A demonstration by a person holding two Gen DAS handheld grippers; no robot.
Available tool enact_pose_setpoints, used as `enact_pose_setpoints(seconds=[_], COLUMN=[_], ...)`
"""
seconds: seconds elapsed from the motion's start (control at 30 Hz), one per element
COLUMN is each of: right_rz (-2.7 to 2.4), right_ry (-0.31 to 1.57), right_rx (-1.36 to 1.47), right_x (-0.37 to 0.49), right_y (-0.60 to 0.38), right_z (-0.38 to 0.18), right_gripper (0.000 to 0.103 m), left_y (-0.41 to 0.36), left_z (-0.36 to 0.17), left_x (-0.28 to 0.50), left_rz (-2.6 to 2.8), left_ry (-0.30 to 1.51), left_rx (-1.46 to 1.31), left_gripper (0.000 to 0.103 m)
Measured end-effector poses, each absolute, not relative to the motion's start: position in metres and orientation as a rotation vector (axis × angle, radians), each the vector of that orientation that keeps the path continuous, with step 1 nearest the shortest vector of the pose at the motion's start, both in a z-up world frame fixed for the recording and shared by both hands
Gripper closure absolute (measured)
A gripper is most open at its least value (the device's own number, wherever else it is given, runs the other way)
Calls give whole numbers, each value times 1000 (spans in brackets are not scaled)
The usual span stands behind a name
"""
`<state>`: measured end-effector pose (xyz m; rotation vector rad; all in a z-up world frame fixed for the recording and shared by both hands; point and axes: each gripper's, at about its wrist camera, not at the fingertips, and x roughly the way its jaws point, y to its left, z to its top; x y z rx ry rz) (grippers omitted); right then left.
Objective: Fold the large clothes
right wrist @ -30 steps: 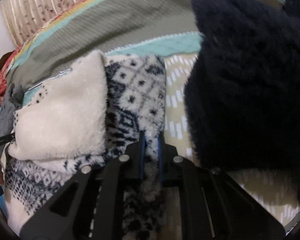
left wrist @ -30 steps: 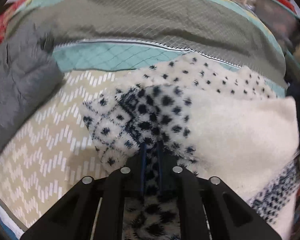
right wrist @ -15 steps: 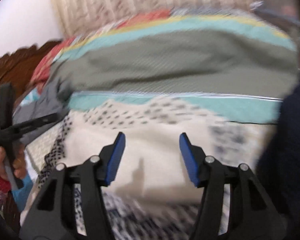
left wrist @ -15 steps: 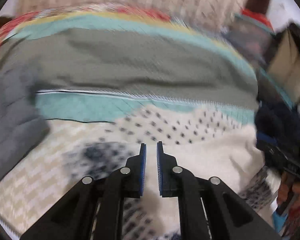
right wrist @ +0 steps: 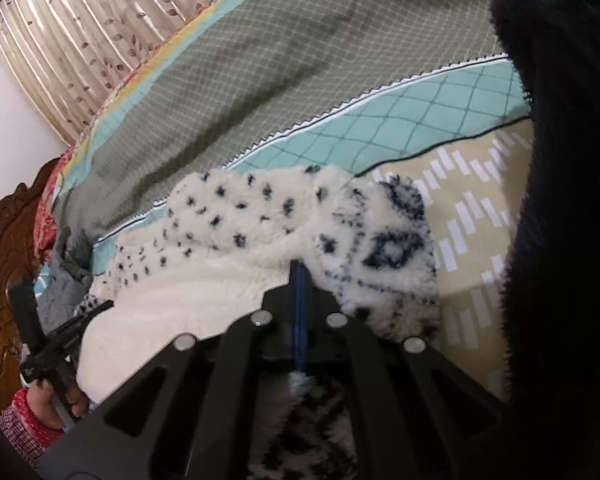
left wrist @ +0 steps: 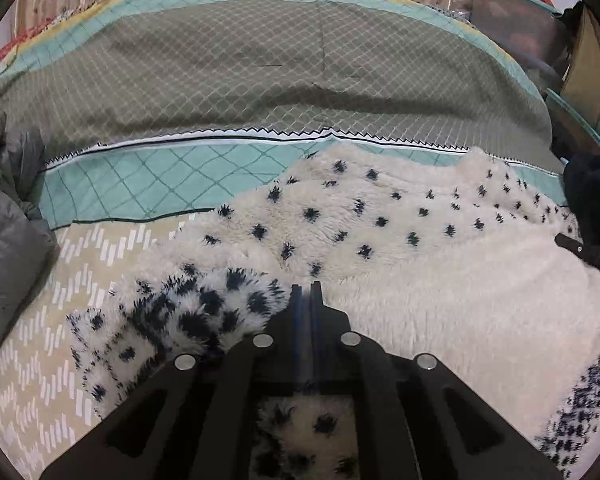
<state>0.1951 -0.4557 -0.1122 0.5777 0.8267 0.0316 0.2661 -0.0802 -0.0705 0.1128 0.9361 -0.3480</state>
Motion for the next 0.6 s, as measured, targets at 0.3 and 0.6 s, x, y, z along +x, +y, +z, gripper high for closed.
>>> enact_pose_setpoints(seconds=[0.3, 0.6], right_rz=[41, 78], right_ry=[793, 894], right_rx=[329, 180], right_x=[161, 123], right_y=[-418, -382], right_z=[-43, -59], right_gripper=[96, 61], left_y=[-82, -62], left_z=[-33, -33], left_x=[230, 183], left_rz=[-296, -186], left_ry=[926, 945], left_rx=[143, 175], left_gripper=[72, 72])
